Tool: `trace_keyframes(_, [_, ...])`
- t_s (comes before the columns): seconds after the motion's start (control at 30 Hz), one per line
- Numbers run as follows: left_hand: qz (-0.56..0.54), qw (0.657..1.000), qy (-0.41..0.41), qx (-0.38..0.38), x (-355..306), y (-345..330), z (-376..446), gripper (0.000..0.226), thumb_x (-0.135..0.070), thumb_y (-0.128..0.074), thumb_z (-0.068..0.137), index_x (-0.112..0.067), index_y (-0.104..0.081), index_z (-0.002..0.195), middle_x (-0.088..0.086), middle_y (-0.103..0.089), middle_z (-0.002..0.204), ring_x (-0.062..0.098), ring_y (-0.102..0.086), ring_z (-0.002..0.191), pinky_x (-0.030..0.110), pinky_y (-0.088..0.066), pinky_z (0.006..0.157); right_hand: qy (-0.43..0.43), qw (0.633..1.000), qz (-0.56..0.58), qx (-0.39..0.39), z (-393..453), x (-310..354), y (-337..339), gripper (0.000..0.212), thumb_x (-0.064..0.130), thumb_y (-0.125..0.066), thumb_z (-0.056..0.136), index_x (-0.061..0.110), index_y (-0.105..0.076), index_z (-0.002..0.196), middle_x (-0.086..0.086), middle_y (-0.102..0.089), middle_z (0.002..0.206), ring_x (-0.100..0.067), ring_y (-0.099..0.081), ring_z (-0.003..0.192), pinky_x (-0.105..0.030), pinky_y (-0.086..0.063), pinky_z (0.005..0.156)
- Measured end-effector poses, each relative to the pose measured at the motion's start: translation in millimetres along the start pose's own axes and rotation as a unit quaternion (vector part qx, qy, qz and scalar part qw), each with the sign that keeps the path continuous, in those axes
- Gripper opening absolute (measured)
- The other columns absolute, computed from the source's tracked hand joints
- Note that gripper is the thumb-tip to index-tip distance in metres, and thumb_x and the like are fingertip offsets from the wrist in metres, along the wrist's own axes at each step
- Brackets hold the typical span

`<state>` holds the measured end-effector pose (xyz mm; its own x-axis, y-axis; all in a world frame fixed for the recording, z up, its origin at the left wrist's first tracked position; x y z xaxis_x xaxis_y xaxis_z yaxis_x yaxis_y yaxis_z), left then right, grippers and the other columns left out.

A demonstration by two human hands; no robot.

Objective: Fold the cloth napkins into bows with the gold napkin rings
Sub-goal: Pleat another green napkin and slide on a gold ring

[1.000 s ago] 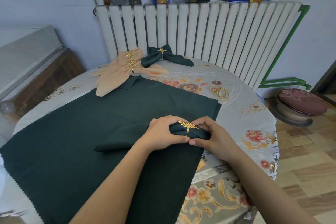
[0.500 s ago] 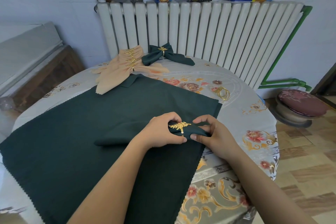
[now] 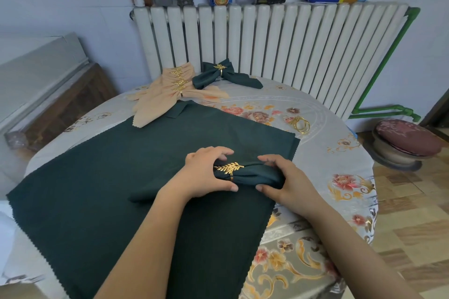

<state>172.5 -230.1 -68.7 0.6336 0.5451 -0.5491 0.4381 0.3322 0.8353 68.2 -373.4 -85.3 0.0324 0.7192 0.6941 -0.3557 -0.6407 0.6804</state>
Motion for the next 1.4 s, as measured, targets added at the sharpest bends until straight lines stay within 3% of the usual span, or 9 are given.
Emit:
trace_keyframes(0.2, [-0.015,1.000,0.003,0.014,13,2,-4,0.050,-0.034,-0.071,0.081,-0.031,-0.053,0.127,-0.012,-0.050,0.123,0.009,-0.042,0.119,0.028,-0.033,0.102,0.155,0.965,-0.210,-0.033,16,45,-17,0.062,0.067,-0.049,0.076,0.032,-0.056,0.127,0.013,-0.054,0.131,-0.013,-0.044,0.120,-0.030,-0.024,0.099])
trace_keyframes(0.37, [-0.033,0.999,0.008,-0.041,15,6,-1,0.040,-0.031,-0.078,0.072,-0.030,-0.063,0.109,-0.015,-0.051,0.106,0.006,-0.043,0.108,0.025,-0.037,0.091,0.104,0.981,-0.152,0.060,41,48,-43,0.044,0.059,-0.054,0.082,0.037,-0.058,0.119,0.018,-0.064,0.112,-0.006,-0.053,0.107,-0.025,-0.024,0.093])
trace_keyframes(0.5, [-0.005,0.994,0.026,-0.107,15,16,-1,0.026,-0.034,-0.077,0.072,-0.030,-0.063,0.093,-0.013,-0.052,0.098,0.006,-0.045,0.099,0.027,-0.041,0.083,0.054,0.998,-0.032,0.002,40,36,-40,0.034,0.051,-0.053,0.080,0.031,-0.065,0.105,0.023,-0.063,0.097,-0.004,-0.055,0.095,-0.032,-0.041,0.089])
trace_keyframes(0.77, [-0.029,0.992,0.073,-0.098,24,15,-5,0.021,-0.038,-0.075,0.075,-0.022,-0.061,0.079,-0.010,-0.057,0.085,0.010,-0.053,0.082,0.025,-0.040,0.068,0.020,0.999,0.004,-0.039,35,29,-35,0.018,0.038,-0.058,0.089,0.024,-0.065,0.098,0.017,-0.063,0.093,-0.004,-0.054,0.090,-0.023,-0.041,0.078])
trace_keyframes(0.9, [-0.023,0.996,0.052,-0.065,16,20,-10,0.031,-0.057,-0.058,0.081,-0.029,-0.063,0.071,-0.007,-0.062,0.074,0.009,-0.056,0.073,0.026,-0.040,0.061,0.034,0.995,-0.067,-0.063,34,32,-34,0.034,0.054,-0.052,0.085,0.029,-0.065,0.105,0.015,-0.065,0.099,-0.008,-0.056,0.095,-0.032,-0.044,0.086])
trace_keyframes(1.03, [-0.002,0.999,0.042,-0.012,17,15,-11,0.035,-0.041,-0.058,0.086,-0.013,-0.063,0.066,0.005,-0.063,0.078,0.015,-0.051,0.062,0.032,-0.038,0.059,0.054,0.988,-0.116,-0.082,30,40,-31,0.055,0.069,-0.039,0.076,0.035,-0.066,0.111,0.010,-0.064,0.097,-0.013,-0.054,0.092,-0.030,-0.041,0.079])
trace_keyframes(1.13, [-0.015,0.999,0.037,0.027,20,9,-11,0.047,-0.046,-0.059,0.080,-0.002,-0.059,0.063,-0.003,-0.053,0.080,0.024,-0.056,0.077,0.041,-0.044,0.069,0.059,0.988,-0.110,-0.096,26,41,-29,0.058,0.071,-0.045,0.071,0.039,-0.065,0.115,0.009,-0.056,0.095,-0.013,-0.046,0.090,-0.026,-0.037,0.077])
trace_keyframes(1.27, [-0.007,0.999,0.042,-0.018,21,12,-8,0.062,-0.062,-0.067,0.066,-0.001,-0.060,0.058,0.020,-0.062,0.081,0.029,-0.059,0.086,0.037,-0.044,0.066,0.007,0.993,-0.077,-0.092,25,27,-23,0.083,0.071,-0.064,0.061,0.032,-0.050,0.133,0.009,-0.042,0.107,-0.011,-0.042,0.104,-0.023,-0.036,0.091])
trace_keyframes(1.4, [0.003,0.994,0.062,-0.086,23,19,-6,0.036,-0.052,-0.081,0.060,-0.022,-0.061,0.061,-0.005,-0.051,0.099,0.009,-0.040,0.103,0.024,-0.033,0.083,-0.043,0.996,-0.053,-0.066,24,19,-20,0.088,0.066,-0.067,0.065,0.031,-0.037,0.139,0.010,-0.035,0.117,-0.005,-0.045,0.108,-0.025,-0.044,0.089])
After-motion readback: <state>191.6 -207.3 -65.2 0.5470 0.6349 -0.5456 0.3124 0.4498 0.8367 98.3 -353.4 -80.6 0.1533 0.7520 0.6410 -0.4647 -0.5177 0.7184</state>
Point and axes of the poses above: each hand's wrist, its own z-axis towards the middle knuckle, its own y-axis out of the back of the hand, x = y × z, the point moved 9 cm from there along z, towards the middle knuckle
